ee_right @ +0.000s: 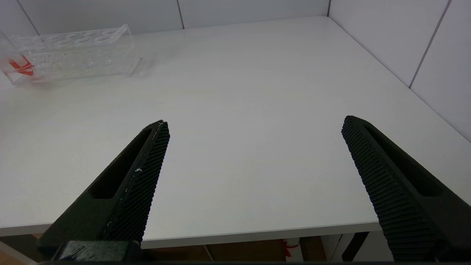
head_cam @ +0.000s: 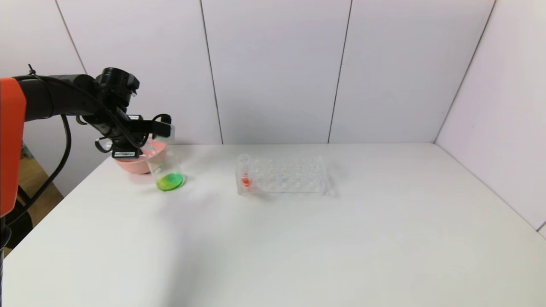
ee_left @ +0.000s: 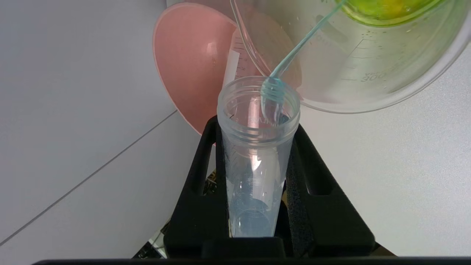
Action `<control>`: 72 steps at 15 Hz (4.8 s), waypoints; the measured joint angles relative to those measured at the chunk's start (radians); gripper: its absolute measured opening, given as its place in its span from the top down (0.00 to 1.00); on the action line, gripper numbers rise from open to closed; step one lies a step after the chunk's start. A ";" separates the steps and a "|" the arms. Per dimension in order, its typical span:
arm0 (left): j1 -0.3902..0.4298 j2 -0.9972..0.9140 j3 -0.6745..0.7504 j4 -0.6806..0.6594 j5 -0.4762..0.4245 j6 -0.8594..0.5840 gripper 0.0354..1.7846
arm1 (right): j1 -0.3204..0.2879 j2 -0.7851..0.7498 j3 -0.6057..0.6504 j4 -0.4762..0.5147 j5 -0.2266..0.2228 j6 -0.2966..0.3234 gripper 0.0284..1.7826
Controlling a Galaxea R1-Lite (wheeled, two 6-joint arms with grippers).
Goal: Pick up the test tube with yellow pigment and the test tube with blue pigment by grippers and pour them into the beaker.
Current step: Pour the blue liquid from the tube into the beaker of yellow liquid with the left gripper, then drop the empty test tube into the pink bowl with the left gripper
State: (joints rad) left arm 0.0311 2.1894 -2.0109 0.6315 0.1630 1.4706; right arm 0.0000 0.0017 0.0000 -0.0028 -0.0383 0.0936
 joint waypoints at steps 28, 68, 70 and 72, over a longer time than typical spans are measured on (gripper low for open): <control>0.111 -0.118 0.011 -0.049 -0.168 -0.482 0.76 | 0.000 0.000 0.000 0.000 0.000 0.000 0.04; 0.188 0.110 0.011 -0.598 -0.454 -1.282 0.76 | 0.000 0.000 0.000 0.000 0.000 0.000 0.04; 0.188 0.122 0.012 -0.607 -0.454 -1.293 0.76 | 0.000 0.000 0.000 0.000 0.000 0.000 0.04; 0.187 0.131 0.012 -0.623 -0.454 -1.311 0.76 | 0.000 0.000 0.000 0.000 0.000 0.000 0.04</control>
State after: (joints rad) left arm 0.2179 2.3206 -1.9987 0.0085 -0.2915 0.1591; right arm 0.0000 0.0017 0.0000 -0.0023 -0.0383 0.0936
